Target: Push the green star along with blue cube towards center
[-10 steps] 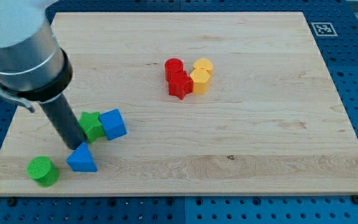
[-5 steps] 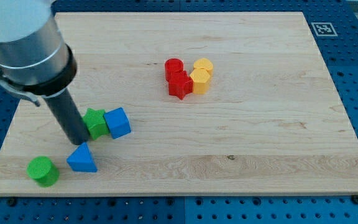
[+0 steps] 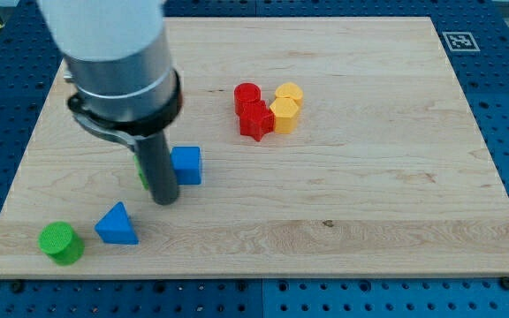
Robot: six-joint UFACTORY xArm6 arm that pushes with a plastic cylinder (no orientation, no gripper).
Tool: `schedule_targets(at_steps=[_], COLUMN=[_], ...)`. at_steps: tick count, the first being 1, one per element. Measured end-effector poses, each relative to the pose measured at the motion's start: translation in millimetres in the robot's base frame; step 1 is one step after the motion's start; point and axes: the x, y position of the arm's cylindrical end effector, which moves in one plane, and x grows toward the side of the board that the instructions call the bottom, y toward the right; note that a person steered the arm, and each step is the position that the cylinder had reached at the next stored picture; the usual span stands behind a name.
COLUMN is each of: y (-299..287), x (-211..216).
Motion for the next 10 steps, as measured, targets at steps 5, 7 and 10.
schedule_targets(at_steps=[5, 7, 10], y=[-37, 14, 84], x=[-34, -19, -19])
